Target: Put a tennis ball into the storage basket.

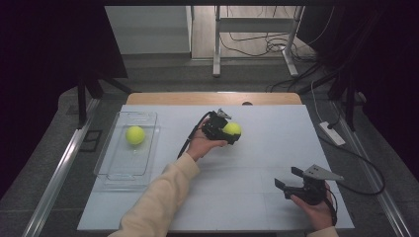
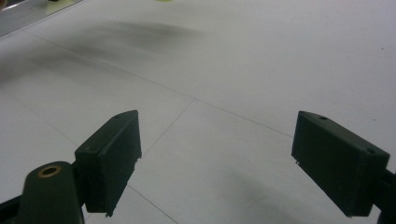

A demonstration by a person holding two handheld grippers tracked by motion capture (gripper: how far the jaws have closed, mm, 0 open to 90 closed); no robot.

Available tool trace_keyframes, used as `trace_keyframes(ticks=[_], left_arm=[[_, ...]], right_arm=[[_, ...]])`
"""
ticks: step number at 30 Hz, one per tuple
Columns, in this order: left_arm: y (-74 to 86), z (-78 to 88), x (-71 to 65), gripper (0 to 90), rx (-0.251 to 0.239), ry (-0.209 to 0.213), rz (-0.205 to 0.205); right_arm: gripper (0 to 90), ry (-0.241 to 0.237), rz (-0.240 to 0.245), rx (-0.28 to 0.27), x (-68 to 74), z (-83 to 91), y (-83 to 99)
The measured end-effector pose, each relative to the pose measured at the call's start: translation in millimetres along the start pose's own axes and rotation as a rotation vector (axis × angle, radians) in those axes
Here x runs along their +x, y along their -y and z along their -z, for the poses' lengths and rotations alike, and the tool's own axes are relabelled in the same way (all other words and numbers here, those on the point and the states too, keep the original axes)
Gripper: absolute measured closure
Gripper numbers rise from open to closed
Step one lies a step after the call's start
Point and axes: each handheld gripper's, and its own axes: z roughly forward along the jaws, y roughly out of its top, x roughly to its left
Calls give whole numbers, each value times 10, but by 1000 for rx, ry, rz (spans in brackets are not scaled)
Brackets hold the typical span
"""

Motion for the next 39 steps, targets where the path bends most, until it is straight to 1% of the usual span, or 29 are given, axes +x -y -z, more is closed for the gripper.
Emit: trace_keyframes(ticks=[7,14,22,27,39], left_arm=[[36,102,4,278,-23,2,6],[83,198,-15,277,-47,9,-2],[121,251,-22,277,-65,16,3],[137,285,-18,278,-71,18,-1],[189,413,-5,278,-97,22,7]], right_arm=[[159,1,1,2,4,-2,0],[159,2,2,2,5,-8,2],[159,3,5,8,8,-15,2],[159,5,2,9,6,-15,4],[159,5,0,4,7,-11,3]])
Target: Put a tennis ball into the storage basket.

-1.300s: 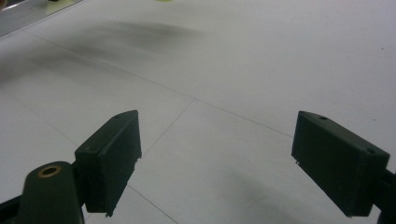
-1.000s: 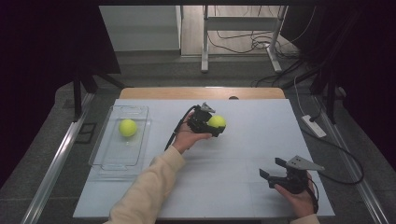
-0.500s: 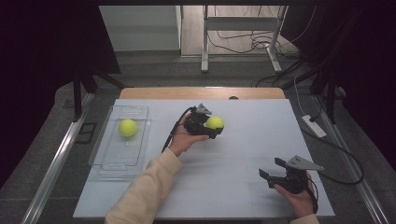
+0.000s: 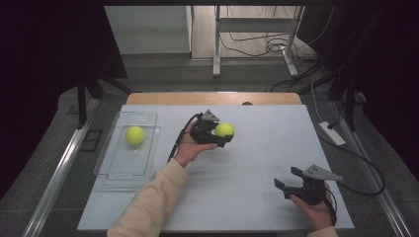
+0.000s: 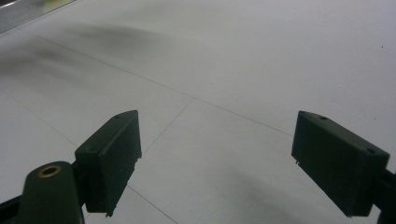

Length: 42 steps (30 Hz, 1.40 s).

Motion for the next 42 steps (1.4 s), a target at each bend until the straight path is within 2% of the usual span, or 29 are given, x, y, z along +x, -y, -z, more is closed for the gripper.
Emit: trace_keyframes(ticks=[42], left_arm=[[190,284,26,278,-56,4,19]], right_arm=[[159,7,5,6,15,-3,2]])
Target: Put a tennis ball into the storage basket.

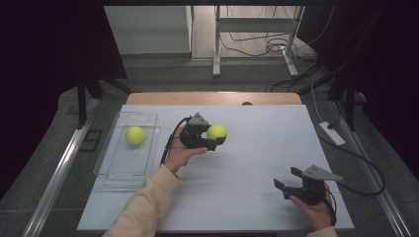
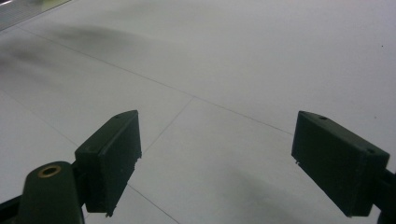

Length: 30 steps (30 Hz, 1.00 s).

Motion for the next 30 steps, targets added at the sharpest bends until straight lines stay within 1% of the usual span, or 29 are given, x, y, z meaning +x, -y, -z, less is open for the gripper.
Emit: trace_keyframes(ticks=[7,15,16,26,30], left_arm=[[18,59,8,278,-15,-1,3],[32,135,-14,277,-27,-4,-1],[38,173,-21,277,-34,-4,-1],[46,319,-48,277,-52,-16,-12],[55,369,-49,277,-59,-19,-11]], right_arm=[[159,1,1,1,5,-5,2],[159,1,-1,2,2,1,3],[159,2,0,2,1,1,3],[160,4,0,-2,2,9,-1],[159,3,-3,-6,2,14,-2]])
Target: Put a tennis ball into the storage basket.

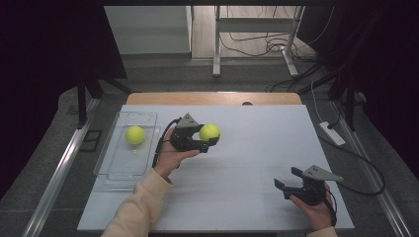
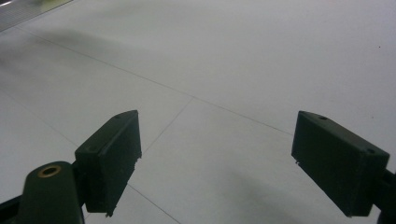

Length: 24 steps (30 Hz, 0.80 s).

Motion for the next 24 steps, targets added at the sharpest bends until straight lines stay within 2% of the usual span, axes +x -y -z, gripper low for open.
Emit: trace_keyframes(ticks=[24], left_arm=[[89,220,70,277,-33,-27,12]], right_arm=[[159,4,2,0,14,4,-2]])
